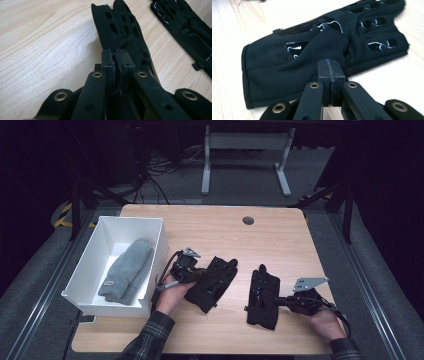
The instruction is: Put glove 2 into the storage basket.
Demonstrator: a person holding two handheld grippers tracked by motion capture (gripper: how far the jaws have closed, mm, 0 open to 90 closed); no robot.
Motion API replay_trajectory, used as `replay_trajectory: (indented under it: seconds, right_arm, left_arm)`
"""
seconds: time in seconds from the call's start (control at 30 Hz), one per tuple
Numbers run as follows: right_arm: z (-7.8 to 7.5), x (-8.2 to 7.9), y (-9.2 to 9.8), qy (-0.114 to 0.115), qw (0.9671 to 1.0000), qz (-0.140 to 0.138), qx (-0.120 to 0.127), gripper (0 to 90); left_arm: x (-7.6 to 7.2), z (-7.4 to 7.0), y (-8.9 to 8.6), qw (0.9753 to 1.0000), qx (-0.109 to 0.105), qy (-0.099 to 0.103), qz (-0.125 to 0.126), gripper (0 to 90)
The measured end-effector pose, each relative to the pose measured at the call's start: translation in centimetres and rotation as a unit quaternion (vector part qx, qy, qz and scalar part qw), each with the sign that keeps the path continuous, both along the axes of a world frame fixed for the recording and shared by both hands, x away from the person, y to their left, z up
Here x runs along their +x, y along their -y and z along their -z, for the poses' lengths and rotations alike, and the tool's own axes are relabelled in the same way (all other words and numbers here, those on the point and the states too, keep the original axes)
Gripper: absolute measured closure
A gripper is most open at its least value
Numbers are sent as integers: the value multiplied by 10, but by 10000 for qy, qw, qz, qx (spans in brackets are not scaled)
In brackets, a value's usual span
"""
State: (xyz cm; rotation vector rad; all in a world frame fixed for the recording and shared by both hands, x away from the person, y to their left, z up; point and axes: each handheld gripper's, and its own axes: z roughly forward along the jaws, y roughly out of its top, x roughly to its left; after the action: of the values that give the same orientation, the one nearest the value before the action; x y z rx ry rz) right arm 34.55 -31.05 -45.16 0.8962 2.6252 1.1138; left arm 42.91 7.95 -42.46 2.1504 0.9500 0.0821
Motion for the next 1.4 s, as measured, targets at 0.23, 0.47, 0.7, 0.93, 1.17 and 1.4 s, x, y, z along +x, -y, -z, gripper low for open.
replay_trajectory:
  seconds: [0.23,0.47,0.7,0.93,1.17,1.4]
  right_arm:
    - [0,3,-11,22,9999,-139,-48,899]
    - [1,5,-13,29,9999,-152,-34,899]
    - [1,9,-17,41,9999,-126,-23,899]
    - [3,15,-31,62,9997,-230,-55,900]
    - [2,16,-32,93,9997,-212,-87,900]
    - [3,17,-33,110,9997,-195,-64,900]
  left_arm:
    - [8,-5,13,10000,-28,47,55,861]
    - [11,-10,23,9999,-103,64,89,861]
    - [10,-19,37,9995,-171,147,224,863]
    - [6,-27,45,9991,-236,176,319,863]
    - [10,-32,54,9987,-316,168,372,864]
    - [6,-33,63,9983,-328,96,468,864]
